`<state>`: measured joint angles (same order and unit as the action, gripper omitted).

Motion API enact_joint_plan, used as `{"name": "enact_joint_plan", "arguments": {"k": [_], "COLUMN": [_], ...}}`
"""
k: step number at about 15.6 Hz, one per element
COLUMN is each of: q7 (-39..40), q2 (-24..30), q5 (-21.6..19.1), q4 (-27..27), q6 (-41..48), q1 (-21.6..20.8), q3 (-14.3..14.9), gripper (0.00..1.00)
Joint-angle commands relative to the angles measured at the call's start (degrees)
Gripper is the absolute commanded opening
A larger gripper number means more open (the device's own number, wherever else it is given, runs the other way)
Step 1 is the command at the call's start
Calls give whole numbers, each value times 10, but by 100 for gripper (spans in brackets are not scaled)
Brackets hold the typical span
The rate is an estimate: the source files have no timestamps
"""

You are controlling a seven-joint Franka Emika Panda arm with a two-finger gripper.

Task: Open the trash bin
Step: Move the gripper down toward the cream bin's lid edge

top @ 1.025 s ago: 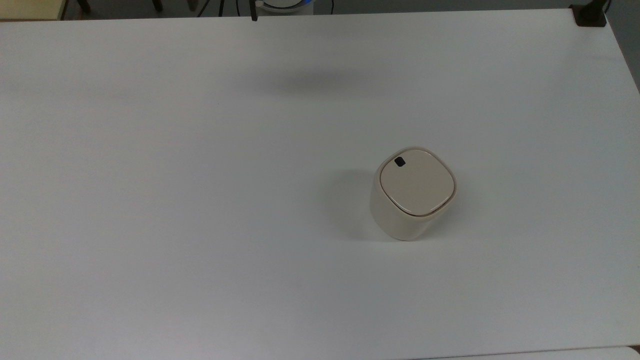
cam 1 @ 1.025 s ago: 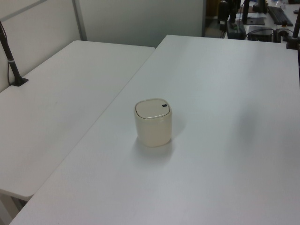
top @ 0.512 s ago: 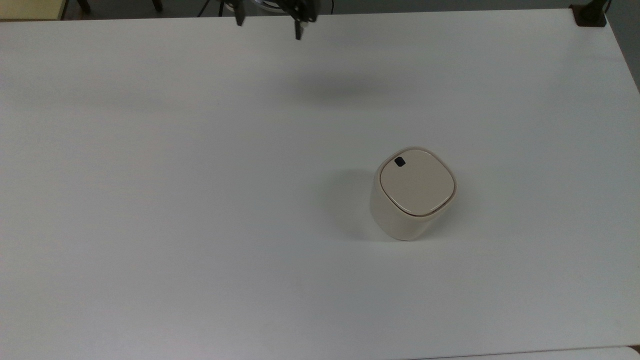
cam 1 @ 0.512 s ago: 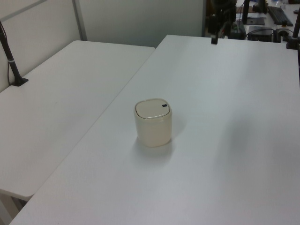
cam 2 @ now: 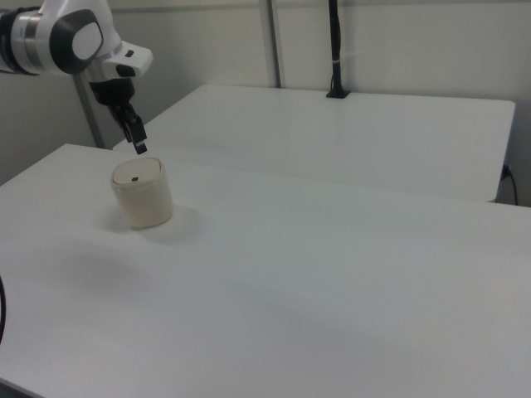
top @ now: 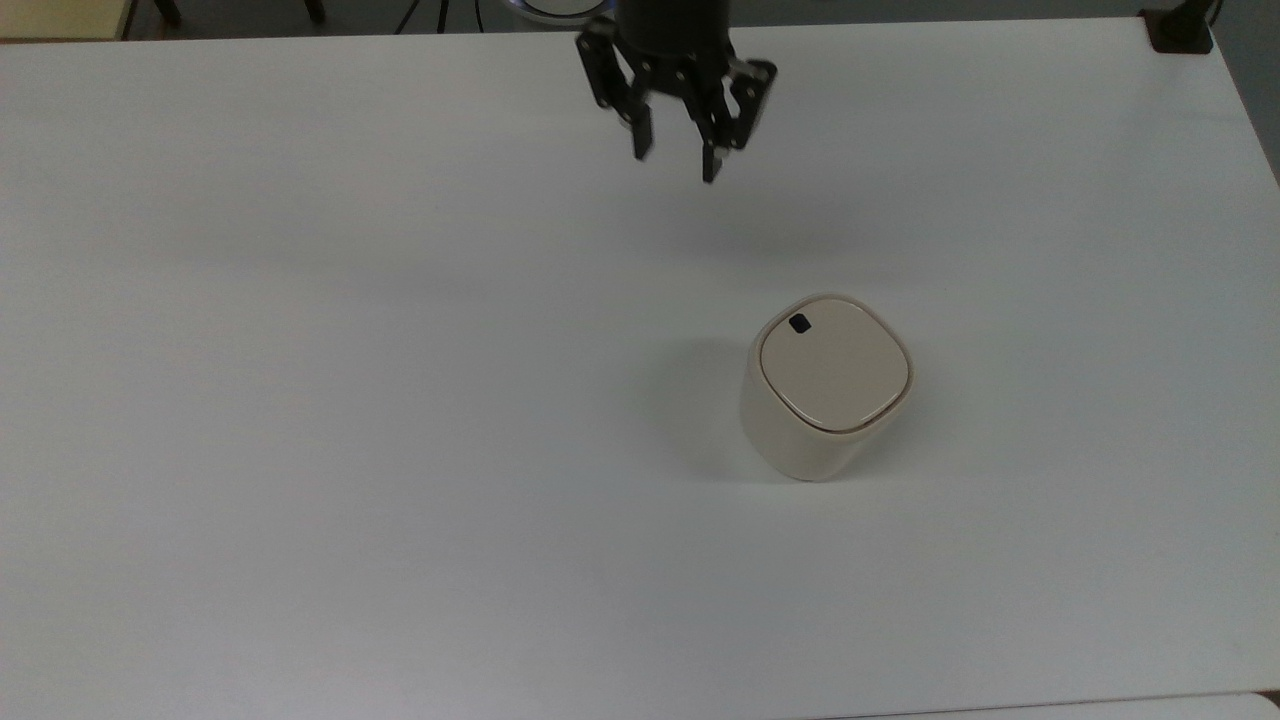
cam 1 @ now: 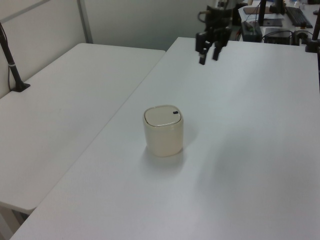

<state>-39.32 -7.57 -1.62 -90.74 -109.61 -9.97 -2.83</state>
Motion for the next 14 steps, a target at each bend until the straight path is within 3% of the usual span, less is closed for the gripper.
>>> {"name": "enact_joint_plan", "arguments": {"k": [1,7,14], "q7": [-126,-228,-240], "q2": [-57,-118,-143], "q5": [-4,-6,-1], "q4": [36,44,39], "q6": [-79,-154,-206], "q1": [-27,-59,-79], "q3": [4,4,4], "gripper": [0,0,0]}}
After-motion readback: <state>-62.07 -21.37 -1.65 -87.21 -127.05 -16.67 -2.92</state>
